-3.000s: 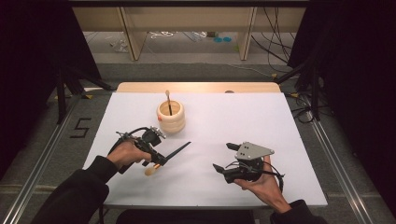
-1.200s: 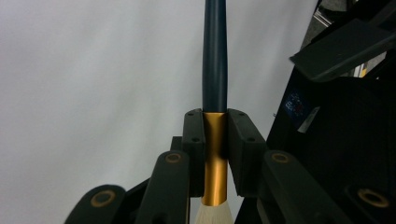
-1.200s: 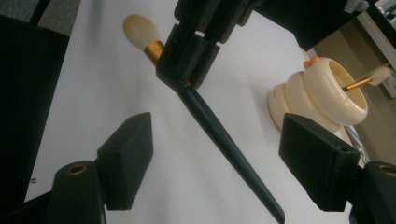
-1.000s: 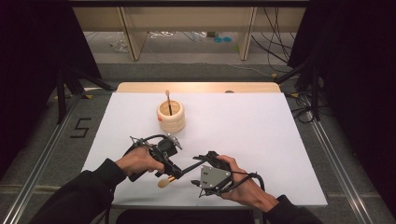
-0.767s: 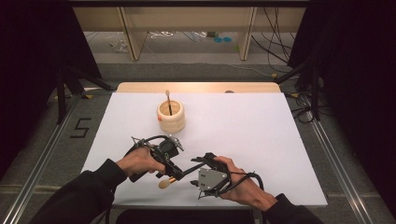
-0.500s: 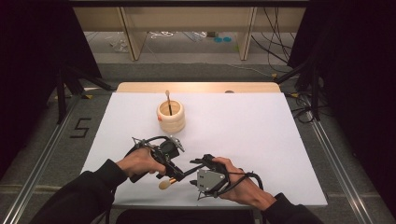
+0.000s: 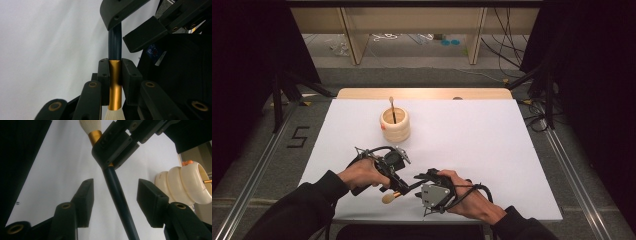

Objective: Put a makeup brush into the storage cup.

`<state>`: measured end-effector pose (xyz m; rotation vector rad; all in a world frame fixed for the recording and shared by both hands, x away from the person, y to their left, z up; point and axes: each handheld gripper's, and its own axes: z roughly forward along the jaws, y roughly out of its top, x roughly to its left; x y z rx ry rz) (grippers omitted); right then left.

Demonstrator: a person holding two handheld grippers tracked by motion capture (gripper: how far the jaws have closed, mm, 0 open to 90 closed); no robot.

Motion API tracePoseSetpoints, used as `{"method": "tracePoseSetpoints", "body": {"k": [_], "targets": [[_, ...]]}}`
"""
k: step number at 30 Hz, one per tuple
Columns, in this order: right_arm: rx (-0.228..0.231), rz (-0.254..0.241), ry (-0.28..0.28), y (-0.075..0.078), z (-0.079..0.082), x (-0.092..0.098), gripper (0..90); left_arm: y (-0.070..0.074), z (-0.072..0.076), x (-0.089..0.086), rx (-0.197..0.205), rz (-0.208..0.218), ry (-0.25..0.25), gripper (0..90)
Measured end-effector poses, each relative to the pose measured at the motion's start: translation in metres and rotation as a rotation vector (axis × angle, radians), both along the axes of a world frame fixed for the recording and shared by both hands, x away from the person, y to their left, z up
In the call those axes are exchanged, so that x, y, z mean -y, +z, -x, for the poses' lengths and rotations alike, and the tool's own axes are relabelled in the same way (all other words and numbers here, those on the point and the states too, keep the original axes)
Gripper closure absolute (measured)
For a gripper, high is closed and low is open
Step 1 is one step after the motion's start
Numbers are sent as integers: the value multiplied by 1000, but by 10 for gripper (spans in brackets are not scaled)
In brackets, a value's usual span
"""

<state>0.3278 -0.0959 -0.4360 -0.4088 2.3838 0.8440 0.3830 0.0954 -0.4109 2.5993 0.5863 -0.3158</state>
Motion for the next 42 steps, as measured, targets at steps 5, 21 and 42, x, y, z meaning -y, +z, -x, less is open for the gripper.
{"method": "tracePoseSetpoints", "body": {"k": [5,21,42], "targets": [[10,17,18,-1,0,-1,540,1,1,2,-2,-2,-7,779],[21,75,47,-2,2,-4,668,2,4,8,-22,-15,-18,778],[20,103,102,-4,1,-7,761,2,6,13,-28,-22,-31,778]]}}
